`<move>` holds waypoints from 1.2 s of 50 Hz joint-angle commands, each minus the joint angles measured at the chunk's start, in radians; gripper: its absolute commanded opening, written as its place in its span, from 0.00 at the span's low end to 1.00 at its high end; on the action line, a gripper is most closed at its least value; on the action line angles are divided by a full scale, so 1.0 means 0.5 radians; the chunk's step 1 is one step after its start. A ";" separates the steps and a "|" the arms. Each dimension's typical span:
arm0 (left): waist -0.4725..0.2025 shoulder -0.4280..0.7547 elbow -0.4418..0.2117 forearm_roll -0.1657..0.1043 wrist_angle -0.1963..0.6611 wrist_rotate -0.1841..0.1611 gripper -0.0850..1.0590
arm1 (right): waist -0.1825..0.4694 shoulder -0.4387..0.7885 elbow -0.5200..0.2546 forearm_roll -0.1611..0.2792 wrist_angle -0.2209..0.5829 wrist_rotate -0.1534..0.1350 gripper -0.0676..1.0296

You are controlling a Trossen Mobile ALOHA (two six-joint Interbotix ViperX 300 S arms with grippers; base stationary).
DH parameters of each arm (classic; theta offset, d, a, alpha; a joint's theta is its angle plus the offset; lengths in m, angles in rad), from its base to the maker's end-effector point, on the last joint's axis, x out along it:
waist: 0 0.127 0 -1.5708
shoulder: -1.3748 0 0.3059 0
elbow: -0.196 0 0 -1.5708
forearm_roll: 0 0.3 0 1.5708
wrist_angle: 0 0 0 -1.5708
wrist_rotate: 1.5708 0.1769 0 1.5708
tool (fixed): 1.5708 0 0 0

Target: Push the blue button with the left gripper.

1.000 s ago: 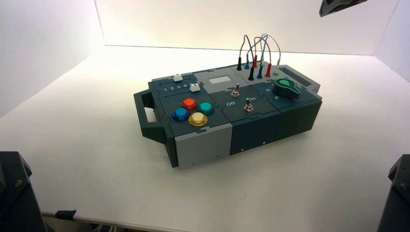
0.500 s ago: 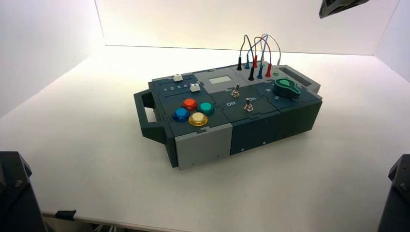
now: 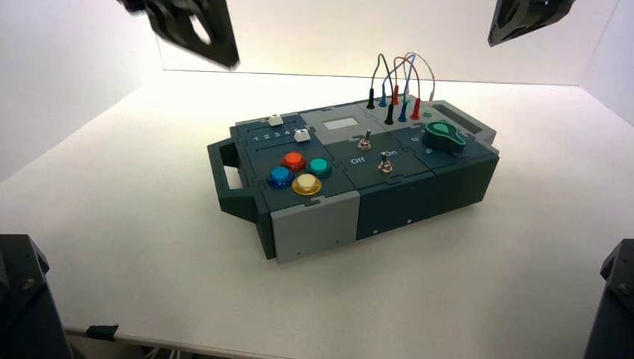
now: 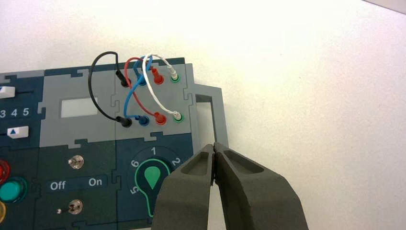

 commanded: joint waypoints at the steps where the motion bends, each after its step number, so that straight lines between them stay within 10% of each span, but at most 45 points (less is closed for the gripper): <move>1: -0.071 0.098 -0.086 -0.006 -0.003 -0.003 0.05 | 0.000 -0.015 -0.049 0.006 -0.006 0.000 0.04; 60: -0.328 0.687 -0.236 -0.009 -0.003 0.012 0.05 | 0.000 -0.049 -0.049 0.009 0.009 0.003 0.04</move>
